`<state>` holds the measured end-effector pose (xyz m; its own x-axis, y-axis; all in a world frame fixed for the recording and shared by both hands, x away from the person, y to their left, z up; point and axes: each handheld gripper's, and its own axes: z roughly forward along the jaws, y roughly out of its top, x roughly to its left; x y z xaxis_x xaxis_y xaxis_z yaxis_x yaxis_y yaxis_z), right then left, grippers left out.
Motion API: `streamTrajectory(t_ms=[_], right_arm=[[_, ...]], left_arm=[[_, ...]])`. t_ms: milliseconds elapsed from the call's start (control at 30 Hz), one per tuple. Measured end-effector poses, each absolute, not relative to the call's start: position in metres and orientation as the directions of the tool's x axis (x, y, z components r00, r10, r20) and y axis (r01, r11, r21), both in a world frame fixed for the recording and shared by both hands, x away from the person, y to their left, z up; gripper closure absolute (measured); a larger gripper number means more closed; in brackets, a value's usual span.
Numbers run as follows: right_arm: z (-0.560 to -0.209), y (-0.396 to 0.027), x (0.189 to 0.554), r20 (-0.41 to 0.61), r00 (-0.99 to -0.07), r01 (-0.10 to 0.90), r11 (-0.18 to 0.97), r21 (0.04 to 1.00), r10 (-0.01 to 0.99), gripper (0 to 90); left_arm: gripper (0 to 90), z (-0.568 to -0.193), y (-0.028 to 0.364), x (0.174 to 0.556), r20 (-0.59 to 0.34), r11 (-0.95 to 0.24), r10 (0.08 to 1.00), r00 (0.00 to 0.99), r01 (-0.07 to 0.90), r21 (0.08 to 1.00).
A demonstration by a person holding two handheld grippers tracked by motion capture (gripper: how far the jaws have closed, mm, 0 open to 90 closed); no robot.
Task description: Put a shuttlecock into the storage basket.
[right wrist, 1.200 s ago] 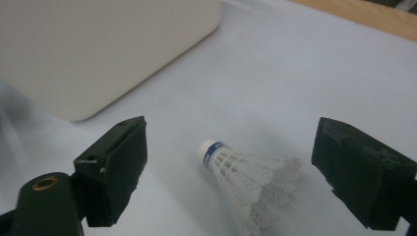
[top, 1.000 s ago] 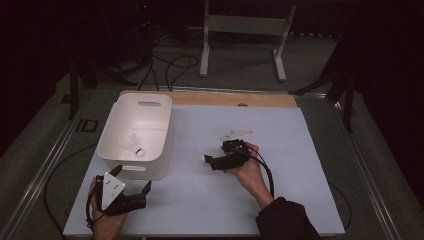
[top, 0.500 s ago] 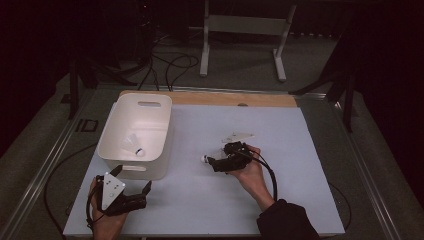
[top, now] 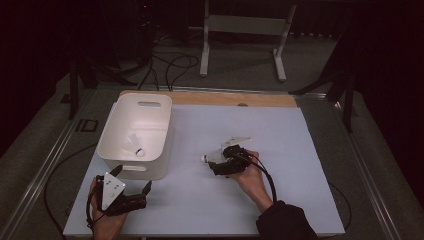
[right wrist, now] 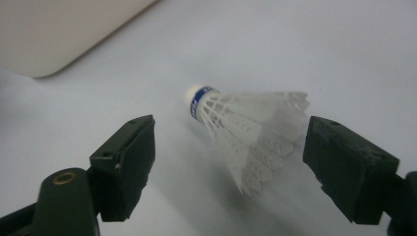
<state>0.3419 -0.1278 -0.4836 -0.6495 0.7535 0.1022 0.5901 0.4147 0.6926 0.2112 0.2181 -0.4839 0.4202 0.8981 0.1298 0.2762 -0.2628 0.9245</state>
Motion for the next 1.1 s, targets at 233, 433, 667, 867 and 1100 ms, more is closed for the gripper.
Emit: streamTrajectory(t_ms=[233,433,667,867,1100], right_arm=[[-0.487,-0.125,0.342,0.105,-0.662,0.589,0.429,0.684,0.742,30.0],[-0.492,-0.122,0.345,0.140,-0.663,0.607,0.418,0.675,0.736,49.0],[-0.497,-0.121,0.351,0.178,-0.662,0.622,0.401,0.673,0.728,66.2],[-0.494,-0.119,0.350,0.176,-0.661,0.611,0.388,0.690,0.729,77.4],[-0.492,-0.117,0.350,0.177,-0.673,0.595,0.383,0.707,0.718,86.6]], left_arm=[[0.0,-0.484,0.218,0.211,0.130,-0.262,0.898,0.419,0.276,0.925],[0.0,-0.484,0.218,0.211,0.130,-0.263,0.898,0.420,0.275,0.925],[0.0,-0.484,0.218,0.211,0.130,-0.263,0.898,0.420,0.275,0.925],[0.0,-0.484,0.218,0.211,0.131,-0.263,0.898,0.420,0.276,0.924],[0.0,-0.484,0.218,0.211,0.131,-0.263,0.898,0.420,0.275,0.925]])
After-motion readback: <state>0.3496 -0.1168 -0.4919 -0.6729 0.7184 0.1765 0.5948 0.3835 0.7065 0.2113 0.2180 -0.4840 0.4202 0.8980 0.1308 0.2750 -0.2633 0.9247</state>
